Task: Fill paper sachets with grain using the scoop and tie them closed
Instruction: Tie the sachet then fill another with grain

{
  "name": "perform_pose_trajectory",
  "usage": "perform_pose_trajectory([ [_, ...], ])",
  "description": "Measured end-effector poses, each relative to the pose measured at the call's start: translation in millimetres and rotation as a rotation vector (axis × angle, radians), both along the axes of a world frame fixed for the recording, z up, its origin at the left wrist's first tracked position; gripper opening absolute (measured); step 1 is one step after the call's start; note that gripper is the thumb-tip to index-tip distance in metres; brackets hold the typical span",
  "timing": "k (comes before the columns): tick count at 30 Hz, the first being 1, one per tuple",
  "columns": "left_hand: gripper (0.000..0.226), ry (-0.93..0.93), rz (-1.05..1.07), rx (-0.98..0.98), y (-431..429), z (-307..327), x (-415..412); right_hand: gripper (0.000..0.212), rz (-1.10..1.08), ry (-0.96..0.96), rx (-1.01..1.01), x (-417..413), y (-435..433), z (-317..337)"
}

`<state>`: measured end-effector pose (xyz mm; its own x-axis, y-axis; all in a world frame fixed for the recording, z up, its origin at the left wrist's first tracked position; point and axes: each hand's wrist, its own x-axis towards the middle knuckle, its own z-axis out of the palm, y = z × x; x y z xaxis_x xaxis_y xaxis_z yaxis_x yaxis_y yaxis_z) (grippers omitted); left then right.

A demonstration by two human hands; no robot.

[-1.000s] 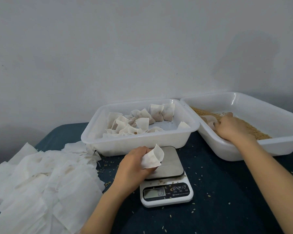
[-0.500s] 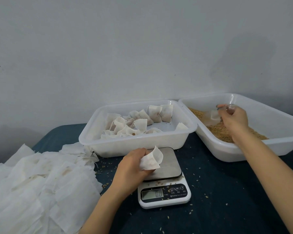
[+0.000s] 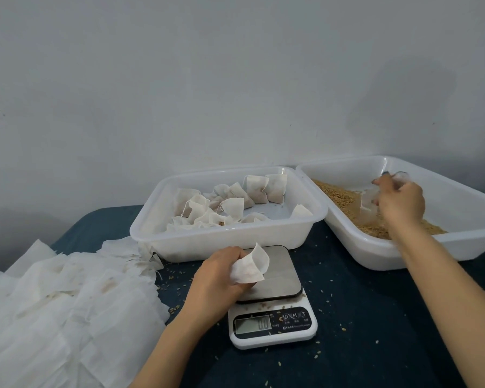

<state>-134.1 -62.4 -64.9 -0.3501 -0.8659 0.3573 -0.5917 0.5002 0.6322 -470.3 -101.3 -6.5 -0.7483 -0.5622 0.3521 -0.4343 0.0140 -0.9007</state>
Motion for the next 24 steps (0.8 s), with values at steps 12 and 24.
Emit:
perform_pose_trajectory([
  [12, 0.034, 0.039, 0.004, 0.008, 0.4, -1.6, 1.1, 0.030, -0.158, -0.886, -0.412, -16.1, 5.2, 5.9],
  [24, 0.023, 0.285, 0.022, 0.080, 3.6, 4.6, -2.5, 0.039, -0.173, -1.148, -0.592, -5.7, 25.6, 24.9],
])
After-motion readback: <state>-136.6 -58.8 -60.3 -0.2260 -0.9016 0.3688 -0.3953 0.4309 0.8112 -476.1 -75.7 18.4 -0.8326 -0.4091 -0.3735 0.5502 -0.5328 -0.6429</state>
